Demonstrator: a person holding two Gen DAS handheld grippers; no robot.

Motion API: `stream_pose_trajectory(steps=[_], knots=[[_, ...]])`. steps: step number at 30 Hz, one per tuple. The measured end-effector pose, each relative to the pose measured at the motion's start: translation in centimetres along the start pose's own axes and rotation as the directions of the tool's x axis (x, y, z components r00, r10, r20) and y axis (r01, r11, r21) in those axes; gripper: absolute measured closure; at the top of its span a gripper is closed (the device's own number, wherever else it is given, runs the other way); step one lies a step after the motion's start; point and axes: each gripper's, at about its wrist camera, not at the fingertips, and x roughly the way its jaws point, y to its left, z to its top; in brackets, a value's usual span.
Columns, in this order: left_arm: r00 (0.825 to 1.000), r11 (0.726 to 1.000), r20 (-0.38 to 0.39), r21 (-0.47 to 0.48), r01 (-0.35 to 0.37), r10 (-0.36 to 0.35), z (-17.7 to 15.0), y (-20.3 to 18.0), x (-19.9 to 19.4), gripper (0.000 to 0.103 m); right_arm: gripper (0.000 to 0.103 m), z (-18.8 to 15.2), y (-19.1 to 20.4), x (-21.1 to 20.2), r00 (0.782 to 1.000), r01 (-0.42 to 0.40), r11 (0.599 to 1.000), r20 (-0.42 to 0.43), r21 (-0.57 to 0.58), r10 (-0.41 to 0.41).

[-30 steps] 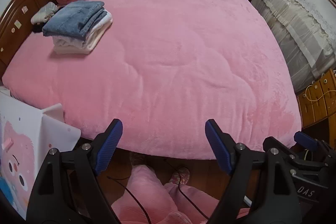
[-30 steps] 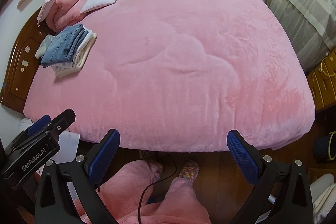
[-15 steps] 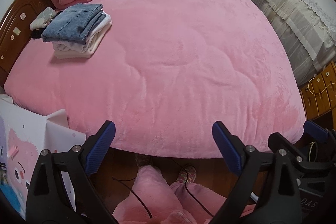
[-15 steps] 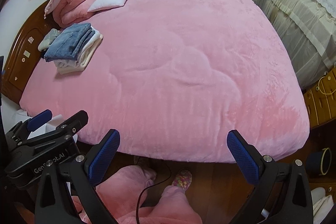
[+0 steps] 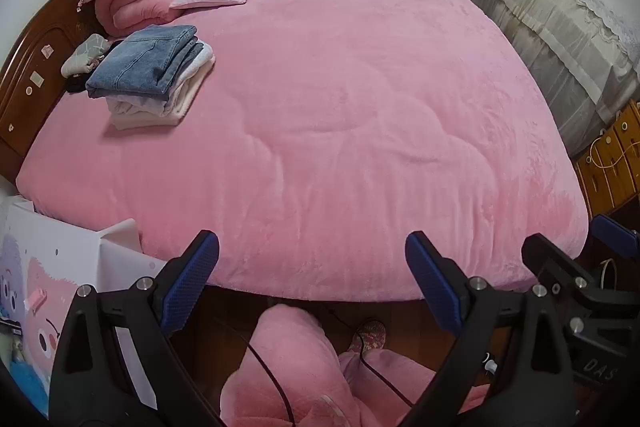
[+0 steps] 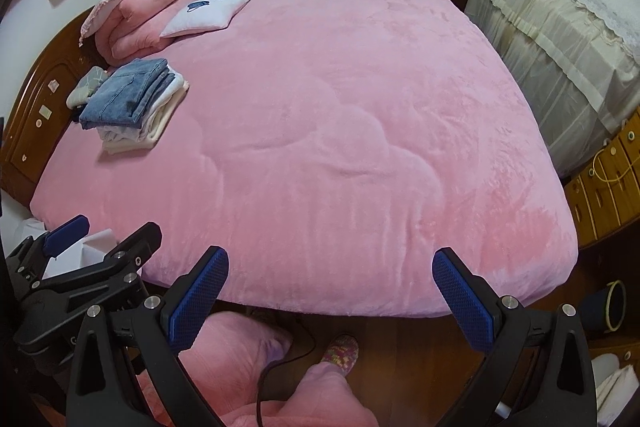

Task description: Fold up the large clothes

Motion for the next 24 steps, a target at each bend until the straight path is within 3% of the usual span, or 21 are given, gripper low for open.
stream_pose_trajectory(steps=[11,24], knots=[[0.998,1.000,-0.051,-0.009,0.025,-0.026,-0.4,-0.4,0.8,0.010,0.000,-0.6,-1.6,-0.4,0.999,0.016,1.000,-0.041,0.008,-0.015],[0.998,1.000,-0.058,-0.010,0.027,-0.028,0.1,-0.5,1.4,0.010,0.000,0.1,-2.8,0.2,0.998,0.025,1.000,-0.049,-0.004,-0.025]])
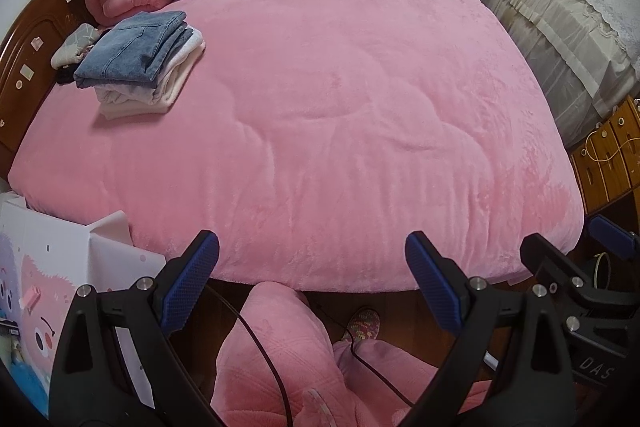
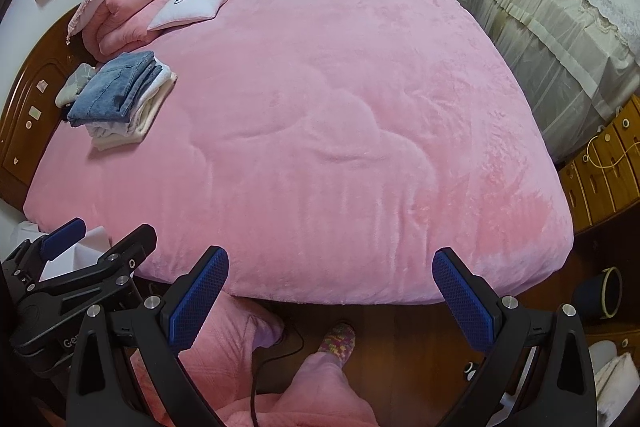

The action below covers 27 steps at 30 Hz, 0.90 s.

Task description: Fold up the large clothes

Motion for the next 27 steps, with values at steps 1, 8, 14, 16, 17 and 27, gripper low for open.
stream_pose_trajectory(steps=[1,8,14,16,17,27], knots=[[1.000,1.000,0.000,-0.002,-0.002,0.002,0.1,0.0,0.0,0.010,0.000,0.1,0.1,0.1,1.000,0.001,1.000,-0.001,-0.001,-0.001],[1.000,1.000,-0.003,-0.002,-0.007,0.007,0.1,0.0,0.1,0.010,0.000,0.0,0.9,0.3,1.000,0.014,1.000,0.002,-0.006,-0.014],[1.000,1.000,-0.011,-0.008,-0.008,0.008,0.2,0.0,0.1,0.010,0.000,0.1,1.7,0.5,1.000,0.030,0.999,-0.001,-0.011,-0.030],[1.000,1.000,-0.010,-0.006,-0.011,0.010,0.3,0.0,0.1,0.010,0.000,0.1,1.9,0.4,0.999,0.034,0.999,0.000,-0.010,-0.034],[1.000,1.000,-0.011,-0.006,-0.011,0.011,0.3,0.1,0.1,0.010,0.000,0.1,1.9,0.5,0.999,0.035,0.999,0.001,-0.009,-0.035],[1.000,1.000,-0.011,-0.005,-0.011,0.011,0.3,0.1,0.2,0.010,0.000,0.2,1.9,0.5,0.999,0.034,0.999,-0.002,-0.009,-0.034]])
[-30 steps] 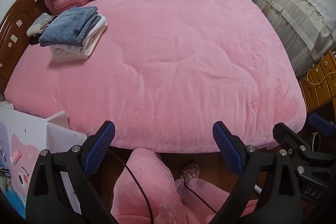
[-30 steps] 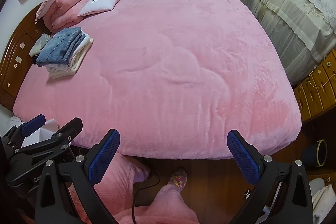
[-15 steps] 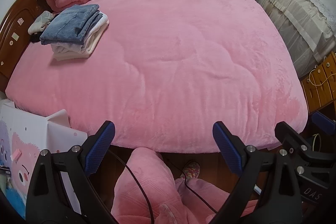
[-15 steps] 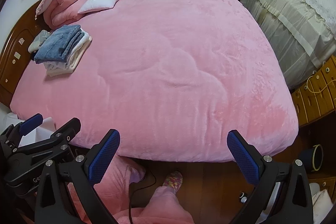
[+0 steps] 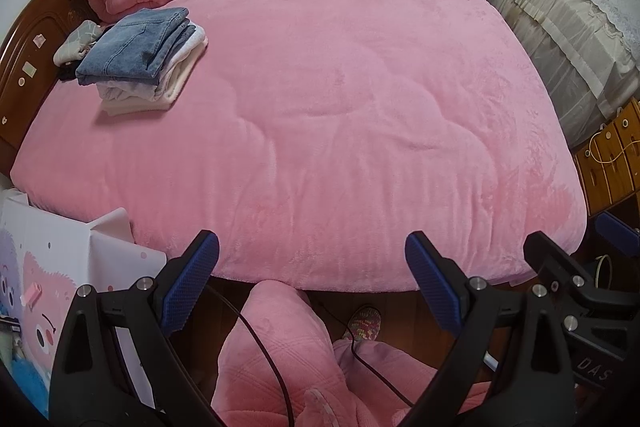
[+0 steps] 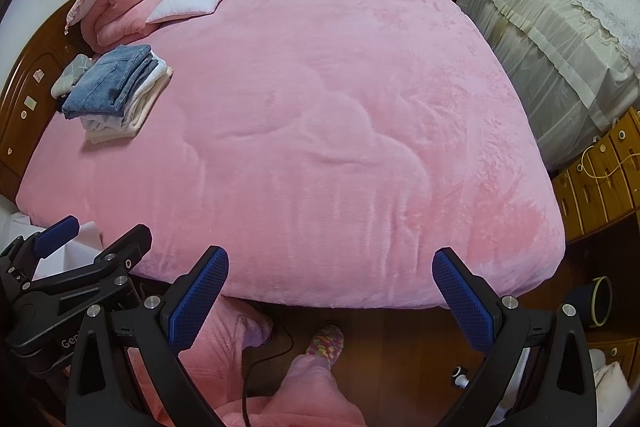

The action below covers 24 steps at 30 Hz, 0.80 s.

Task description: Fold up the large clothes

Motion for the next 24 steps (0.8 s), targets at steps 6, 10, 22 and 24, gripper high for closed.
stream_pose_trajectory(steps=[6,10,22,24], knots=[[1.000,1.000,0.001,0.002,0.001,-0.001,0.03,0.16,0.01,0.010,0.000,-0.12,0.29,-0.10,1.000,0.002,1.000,0.001,0.001,-0.002],[1.000,1.000,-0.002,0.000,-0.001,0.001,0.01,0.10,0.05,0.010,0.000,-0.38,0.54,-0.14,1.000,0.003,1.000,0.001,0.004,-0.003],[1.000,1.000,-0.001,0.003,0.000,0.000,0.05,0.15,0.08,0.010,0.000,-0.41,0.22,-0.06,1.000,0.003,1.000,0.000,0.003,-0.003],[1.000,1.000,-0.002,0.003,-0.001,0.001,0.06,0.21,0.09,0.010,0.000,-0.40,0.22,-0.07,1.000,0.002,1.000,0.000,0.004,-0.002]])
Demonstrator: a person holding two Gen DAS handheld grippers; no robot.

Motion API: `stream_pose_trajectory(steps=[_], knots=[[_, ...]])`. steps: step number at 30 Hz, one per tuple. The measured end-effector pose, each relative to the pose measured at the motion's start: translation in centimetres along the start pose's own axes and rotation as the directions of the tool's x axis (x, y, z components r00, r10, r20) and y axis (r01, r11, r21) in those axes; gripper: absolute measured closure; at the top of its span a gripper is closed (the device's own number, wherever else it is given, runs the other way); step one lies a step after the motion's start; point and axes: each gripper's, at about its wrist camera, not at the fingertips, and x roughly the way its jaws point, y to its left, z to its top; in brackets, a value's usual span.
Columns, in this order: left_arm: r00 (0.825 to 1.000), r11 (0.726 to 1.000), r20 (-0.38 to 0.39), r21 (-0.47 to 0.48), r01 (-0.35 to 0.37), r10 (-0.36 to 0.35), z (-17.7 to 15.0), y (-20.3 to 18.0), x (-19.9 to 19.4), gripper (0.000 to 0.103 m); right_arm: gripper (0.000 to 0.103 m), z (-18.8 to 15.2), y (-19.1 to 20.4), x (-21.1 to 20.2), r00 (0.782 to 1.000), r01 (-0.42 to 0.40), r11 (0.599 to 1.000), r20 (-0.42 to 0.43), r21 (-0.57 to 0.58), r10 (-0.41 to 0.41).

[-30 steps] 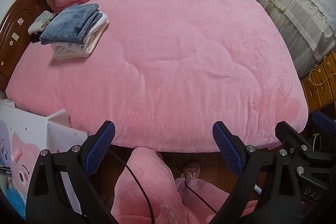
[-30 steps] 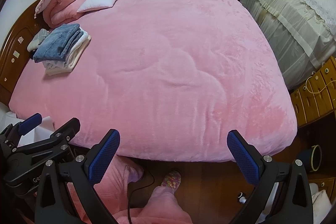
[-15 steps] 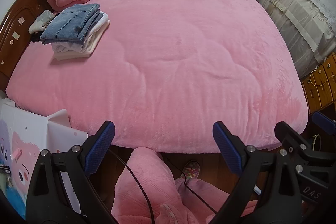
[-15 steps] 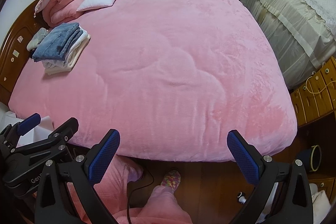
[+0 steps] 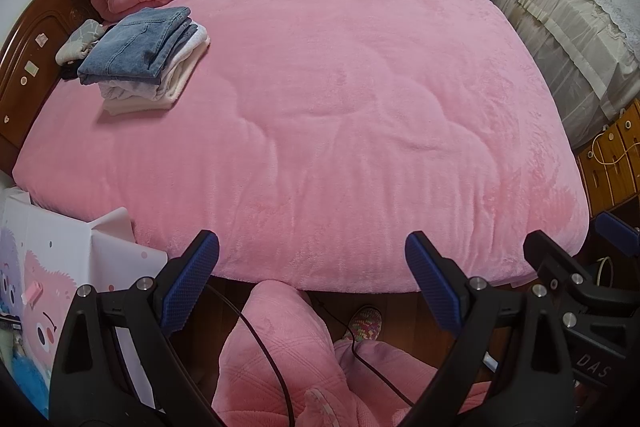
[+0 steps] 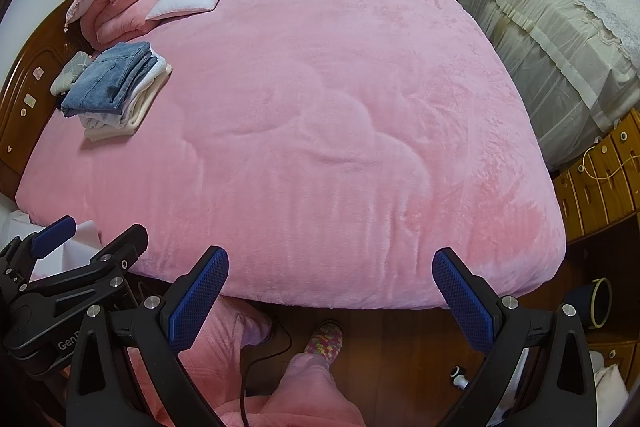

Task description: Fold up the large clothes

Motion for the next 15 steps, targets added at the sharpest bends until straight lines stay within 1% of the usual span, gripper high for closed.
stream_pose_trajectory(steps=[15], knots=[[1.000,1.000,-0.002,0.003,-0.005,0.005,0.18,-0.06,0.13,0.010,0.000,0.21,-0.55,0.15,1.000,-0.004,1.000,-0.003,-0.001,0.004]])
